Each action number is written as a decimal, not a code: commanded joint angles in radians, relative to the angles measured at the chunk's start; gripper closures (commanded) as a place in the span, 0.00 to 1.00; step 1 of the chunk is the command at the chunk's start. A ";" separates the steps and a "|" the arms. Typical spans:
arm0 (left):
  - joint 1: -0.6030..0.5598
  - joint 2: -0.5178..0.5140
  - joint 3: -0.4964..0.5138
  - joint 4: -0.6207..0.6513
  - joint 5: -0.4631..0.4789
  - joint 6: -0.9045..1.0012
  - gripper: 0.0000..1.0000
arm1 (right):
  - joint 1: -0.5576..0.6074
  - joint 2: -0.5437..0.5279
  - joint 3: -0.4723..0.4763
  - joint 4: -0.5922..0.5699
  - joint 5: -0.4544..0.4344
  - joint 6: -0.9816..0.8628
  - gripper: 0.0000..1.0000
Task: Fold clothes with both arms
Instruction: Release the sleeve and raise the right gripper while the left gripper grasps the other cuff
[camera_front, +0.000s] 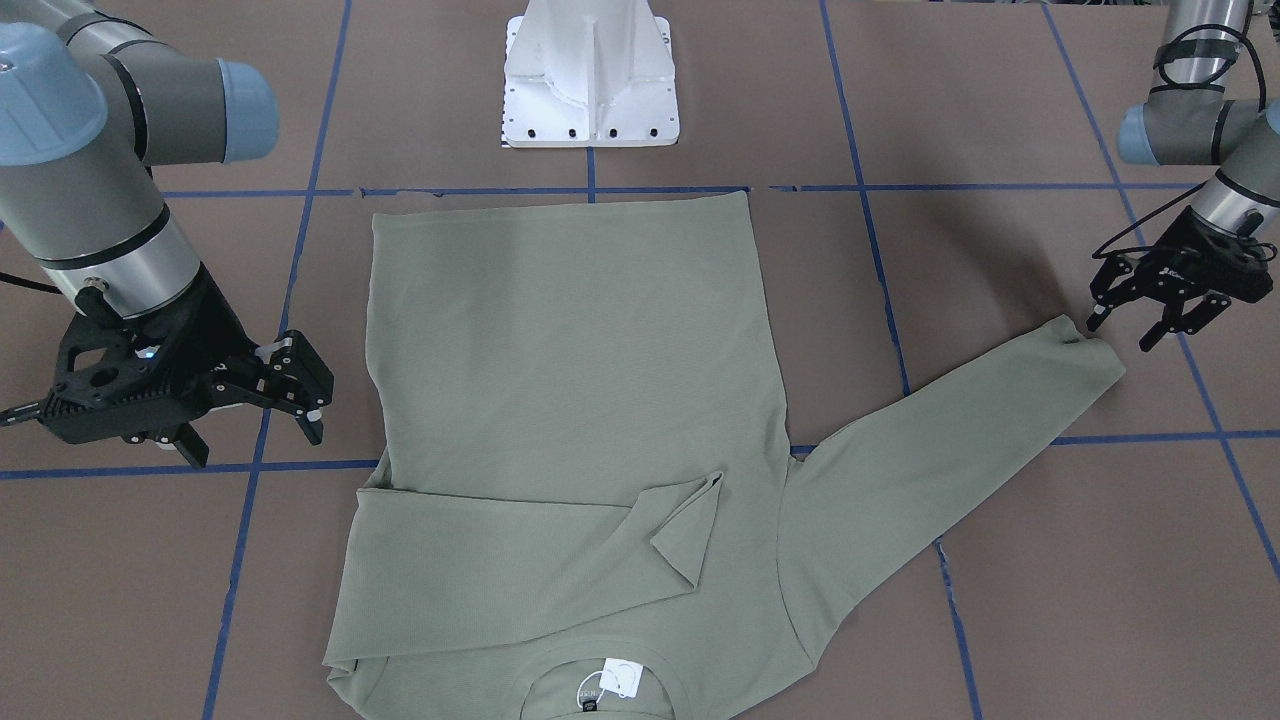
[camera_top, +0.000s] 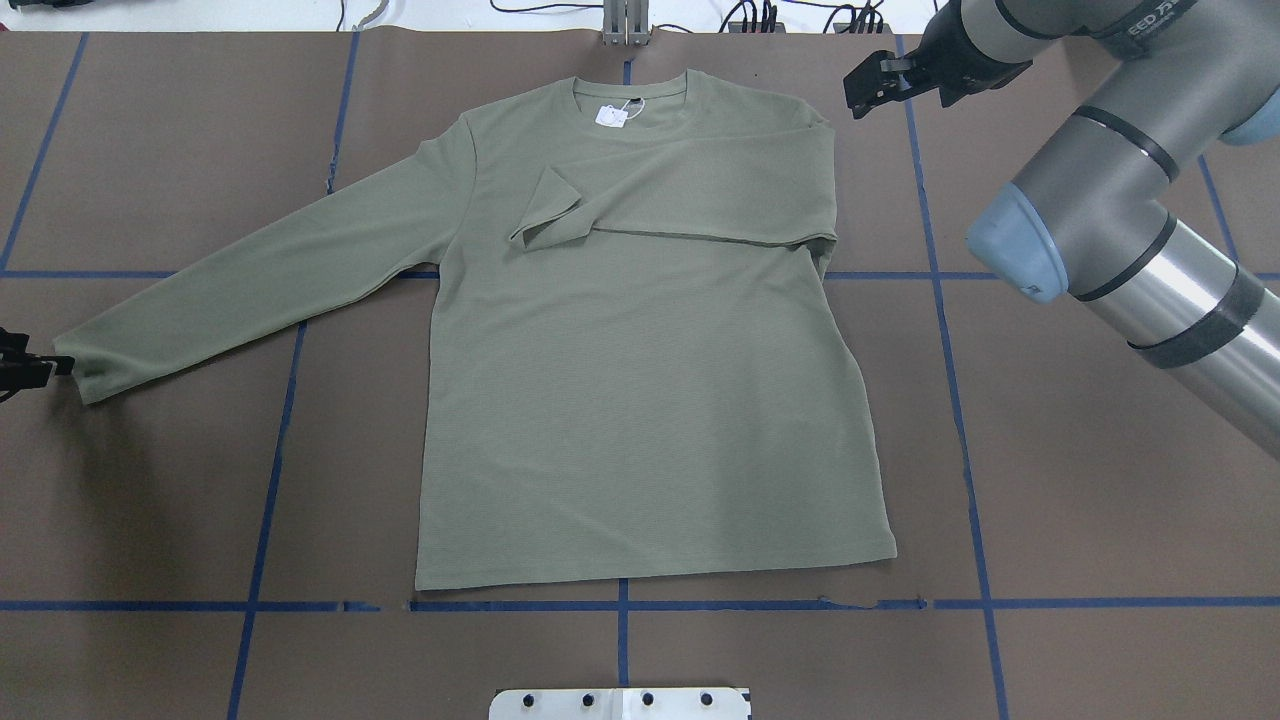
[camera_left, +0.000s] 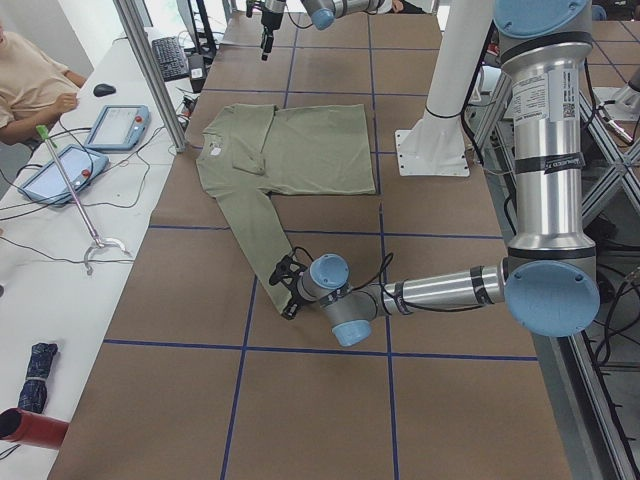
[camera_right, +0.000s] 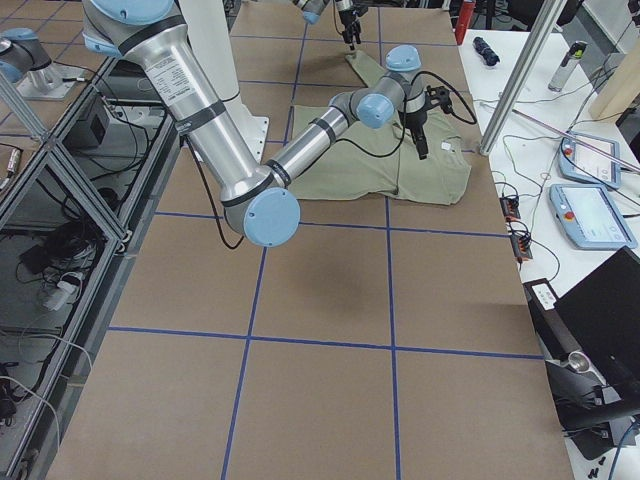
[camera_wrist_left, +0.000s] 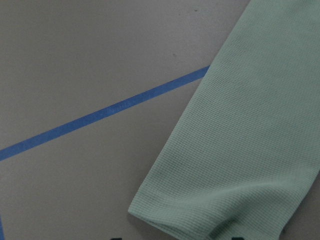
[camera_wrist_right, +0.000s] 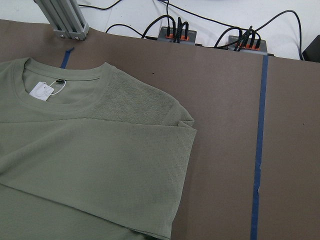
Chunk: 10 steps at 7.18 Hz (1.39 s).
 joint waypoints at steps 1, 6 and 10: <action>0.008 -0.014 0.025 -0.020 0.001 -0.091 0.28 | 0.000 -0.001 0.000 0.000 -0.002 0.000 0.00; 0.056 -0.014 0.036 -0.080 0.005 -0.226 1.00 | 0.000 -0.011 0.000 0.002 -0.002 -0.002 0.00; 0.045 -0.028 -0.066 -0.045 -0.005 -0.220 1.00 | 0.000 -0.023 0.002 0.002 -0.002 0.002 0.00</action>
